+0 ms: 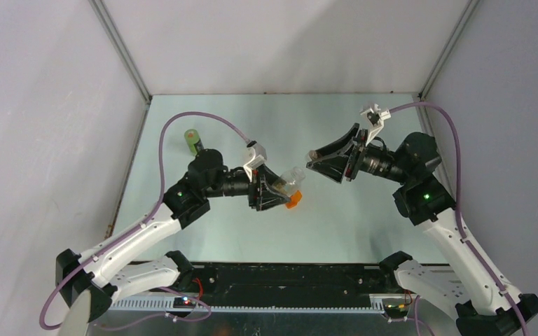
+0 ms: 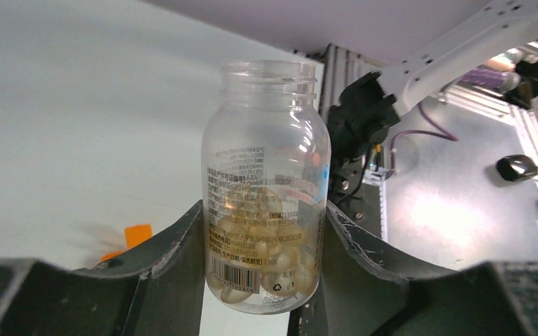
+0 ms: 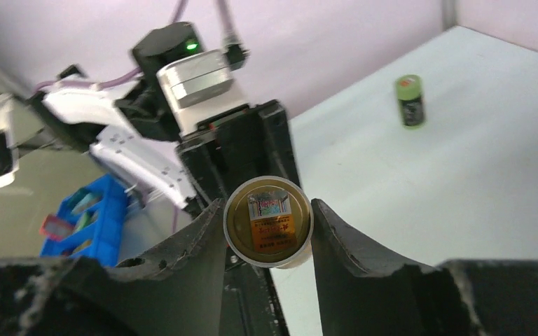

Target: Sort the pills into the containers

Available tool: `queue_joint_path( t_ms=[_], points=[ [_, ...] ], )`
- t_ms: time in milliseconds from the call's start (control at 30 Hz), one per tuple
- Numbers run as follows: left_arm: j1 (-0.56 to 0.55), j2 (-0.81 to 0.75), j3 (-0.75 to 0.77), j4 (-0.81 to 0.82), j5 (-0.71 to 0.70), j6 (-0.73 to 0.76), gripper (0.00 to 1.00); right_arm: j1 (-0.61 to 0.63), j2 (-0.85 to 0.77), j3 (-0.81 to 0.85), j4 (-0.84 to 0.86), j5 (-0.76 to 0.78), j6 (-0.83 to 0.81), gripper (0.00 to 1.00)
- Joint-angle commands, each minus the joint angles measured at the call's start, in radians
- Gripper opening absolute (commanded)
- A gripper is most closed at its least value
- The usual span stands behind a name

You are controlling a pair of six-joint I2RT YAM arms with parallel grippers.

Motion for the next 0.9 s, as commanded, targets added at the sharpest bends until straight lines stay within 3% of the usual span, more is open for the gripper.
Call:
queue_joint_path(
  t_ms=[0,200,367,700,867],
  points=[
    [0.002,-0.009,0.004,-0.111,-0.153,0.084,0.0,-0.011,0.0,0.033,-0.144,0.29,-0.057,0.36],
    [-0.041,0.071,0.018,-0.25,-0.37,0.148,0.0,-0.011,0.032,-0.007,-0.35,0.721,-0.069,0.36],
    [-0.084,0.12,-0.004,-0.262,-0.455,0.177,0.0,-0.012,0.036,-0.182,-0.329,0.928,-0.031,0.35],
    [-0.158,0.276,0.015,-0.331,-0.606,0.281,0.0,-0.012,0.179,-0.394,-0.213,0.988,0.044,0.38],
    [-0.169,0.326,-0.009,-0.27,-0.609,0.3,0.0,-0.009,0.304,-0.448,-0.123,1.021,0.051,0.37]
  ],
)
